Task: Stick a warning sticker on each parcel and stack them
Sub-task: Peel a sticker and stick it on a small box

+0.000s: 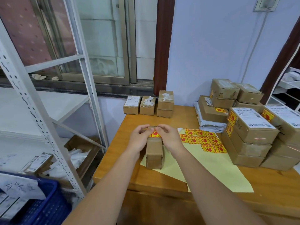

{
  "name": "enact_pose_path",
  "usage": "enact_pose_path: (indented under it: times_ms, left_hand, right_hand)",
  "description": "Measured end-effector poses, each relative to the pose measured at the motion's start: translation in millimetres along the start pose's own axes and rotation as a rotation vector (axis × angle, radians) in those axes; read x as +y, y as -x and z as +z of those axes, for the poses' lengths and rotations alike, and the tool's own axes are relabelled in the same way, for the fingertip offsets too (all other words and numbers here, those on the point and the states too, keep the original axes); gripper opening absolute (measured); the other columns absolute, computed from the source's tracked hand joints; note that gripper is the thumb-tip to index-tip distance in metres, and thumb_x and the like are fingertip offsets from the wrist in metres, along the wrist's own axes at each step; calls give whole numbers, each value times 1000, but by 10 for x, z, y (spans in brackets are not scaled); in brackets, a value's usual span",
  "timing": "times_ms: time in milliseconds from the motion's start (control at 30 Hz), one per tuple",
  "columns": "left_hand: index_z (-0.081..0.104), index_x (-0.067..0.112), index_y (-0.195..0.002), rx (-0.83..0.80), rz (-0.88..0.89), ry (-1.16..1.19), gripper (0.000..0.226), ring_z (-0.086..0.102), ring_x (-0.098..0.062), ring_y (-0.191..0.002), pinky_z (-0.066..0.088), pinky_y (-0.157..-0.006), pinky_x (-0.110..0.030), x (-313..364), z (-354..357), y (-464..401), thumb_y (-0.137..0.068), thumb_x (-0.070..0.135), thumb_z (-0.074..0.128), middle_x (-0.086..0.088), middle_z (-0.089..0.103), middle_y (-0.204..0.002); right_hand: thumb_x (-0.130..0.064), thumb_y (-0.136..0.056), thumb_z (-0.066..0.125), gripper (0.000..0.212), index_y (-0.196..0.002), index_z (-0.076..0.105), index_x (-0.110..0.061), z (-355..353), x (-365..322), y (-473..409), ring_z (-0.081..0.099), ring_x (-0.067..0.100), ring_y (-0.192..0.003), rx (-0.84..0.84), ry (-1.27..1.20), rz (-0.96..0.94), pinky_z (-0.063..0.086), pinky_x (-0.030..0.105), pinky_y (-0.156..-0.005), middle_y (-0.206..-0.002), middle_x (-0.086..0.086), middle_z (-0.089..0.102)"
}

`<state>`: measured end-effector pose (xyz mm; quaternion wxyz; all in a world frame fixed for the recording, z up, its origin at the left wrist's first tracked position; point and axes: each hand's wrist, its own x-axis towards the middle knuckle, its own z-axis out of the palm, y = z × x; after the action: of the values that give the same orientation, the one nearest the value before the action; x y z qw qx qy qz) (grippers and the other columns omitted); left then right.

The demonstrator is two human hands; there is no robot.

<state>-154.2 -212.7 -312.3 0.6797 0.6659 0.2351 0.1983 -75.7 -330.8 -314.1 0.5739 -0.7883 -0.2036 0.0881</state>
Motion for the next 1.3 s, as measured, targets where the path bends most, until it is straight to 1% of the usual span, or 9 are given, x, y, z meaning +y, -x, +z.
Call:
enact_pose_path:
  times_ms: [300,533,633,700,767,967,1067,1200,1300]
  left_hand:
    - [73,19,-104,62,-57,11,13,65,-16,-106,54,-89,-33,36,62,-116,-95,29,72,1,72,-111]
    - [71,28,-119,-21,-57,0,27,62,-13,-113,53,-93,-33,39,-43,17,-93,38,74,6,69,-118]
    - [66,32,-130,-82,-46,8,38,61,-15,-120,51,-105,-40,18,-89,67,-93,37,74,7,67,-126]
    - [60,32,-140,-125,-41,11,47,54,-14,-127,49,-104,-34,13,-115,100,-95,32,73,7,60,-132]
    - [53,32,-147,-167,-37,25,54,50,-10,-127,47,-92,-23,18,-142,130,-96,26,71,5,54,-133]
    - [39,42,-153,-232,19,39,62,61,8,-107,50,-79,-14,-42,-173,179,-101,19,65,12,60,-127]
    - [52,38,-147,-178,128,-122,47,50,6,-131,42,-94,-9,-52,-158,218,-104,24,61,14,56,-146]
    - [63,30,-139,-151,174,-175,36,44,1,-136,38,-88,2,-79,-142,262,-104,26,60,11,55,-149]
    - [64,54,-129,-141,226,-290,32,44,-5,-139,39,-113,-23,-110,-160,205,-103,36,59,15,57,-146]
  right_hand:
    - [-36,-100,59,30,-122,71,-18,14,6,0,63,11,-108,17,12,-10,50,32,-95,-114,-6,71]
    - [-32,-101,60,29,-122,69,-15,42,-48,45,61,10,-107,39,7,-15,45,24,-90,-117,-2,69]
    - [-31,-101,59,30,-123,69,-15,46,-54,59,60,10,-107,32,7,-8,43,23,-88,-117,-4,68]
    - [-32,-101,58,28,-123,69,-16,48,-52,62,60,10,-108,29,14,-12,43,23,-87,-116,-5,68]
    - [-32,-102,58,28,-123,69,-18,48,-52,62,60,11,-109,22,11,-12,45,25,-90,-118,-4,68]
    - [-33,-101,58,29,-124,69,-19,58,-21,55,61,12,-113,26,-4,-3,49,32,-99,-122,-5,68]
    - [-32,-102,58,32,-128,68,-16,46,-29,65,60,11,-114,19,-33,5,46,26,-96,-123,-4,68]
    - [-33,-102,58,32,-129,66,-17,43,-58,100,60,12,-116,10,-64,17,47,28,-99,-121,-5,67]
    - [-35,-101,61,35,-131,66,-20,6,-63,120,60,12,-117,-30,-140,67,49,31,-102,-122,-8,65]
